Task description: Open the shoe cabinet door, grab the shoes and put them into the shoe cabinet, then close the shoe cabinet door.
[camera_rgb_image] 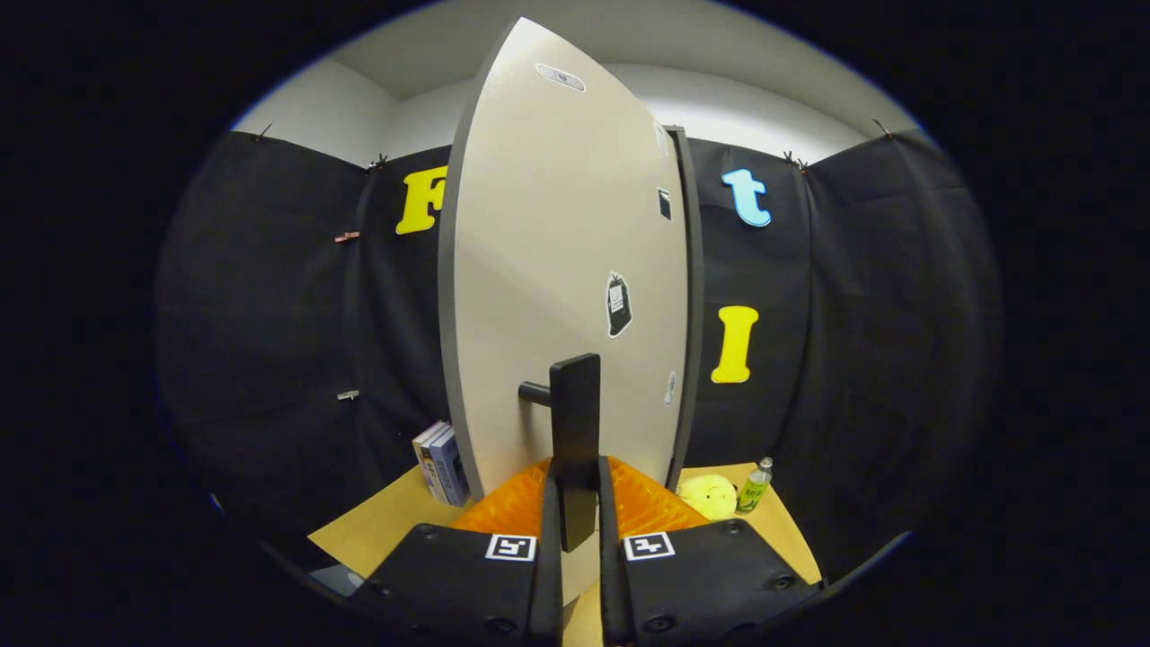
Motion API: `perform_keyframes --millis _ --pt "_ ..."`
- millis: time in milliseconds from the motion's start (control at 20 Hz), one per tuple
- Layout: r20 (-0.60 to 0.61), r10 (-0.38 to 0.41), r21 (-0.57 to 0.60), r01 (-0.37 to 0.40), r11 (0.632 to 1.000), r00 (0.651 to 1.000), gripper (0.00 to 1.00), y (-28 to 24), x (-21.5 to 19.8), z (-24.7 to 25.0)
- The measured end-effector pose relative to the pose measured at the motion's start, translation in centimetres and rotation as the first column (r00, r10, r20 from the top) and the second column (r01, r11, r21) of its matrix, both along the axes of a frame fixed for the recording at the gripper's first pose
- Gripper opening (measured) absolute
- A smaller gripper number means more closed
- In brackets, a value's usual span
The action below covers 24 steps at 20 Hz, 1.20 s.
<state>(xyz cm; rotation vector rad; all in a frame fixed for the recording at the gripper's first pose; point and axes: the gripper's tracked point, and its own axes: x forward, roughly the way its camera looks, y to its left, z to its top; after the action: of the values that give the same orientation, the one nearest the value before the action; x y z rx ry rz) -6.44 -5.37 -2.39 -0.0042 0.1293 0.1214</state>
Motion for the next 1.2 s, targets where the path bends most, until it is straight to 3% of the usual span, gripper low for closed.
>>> perform_keyframes --millis 350,450,600,900,1200 --pt "0.003 -0.102 -0.013 0.102 0.995 0.995 0.19 -4.4 -4.4 0.7" --pt "0.020 -0.107 -0.007 0.107 0.994 0.994 0.14 -4.1 -5.3 0.9" --pt "0.001 -0.074 -0.026 0.074 0.997 0.997 0.15 -3.1 -6.5 -0.4" --pt "-0.131 0.004 -0.017 -0.006 1.000 0.991 0.15 1.0 -7.6 -6.5" --pt "-0.343 -0.002 -0.042 -0.013 0.999 0.939 0.15 6.9 -4.9 -17.0"
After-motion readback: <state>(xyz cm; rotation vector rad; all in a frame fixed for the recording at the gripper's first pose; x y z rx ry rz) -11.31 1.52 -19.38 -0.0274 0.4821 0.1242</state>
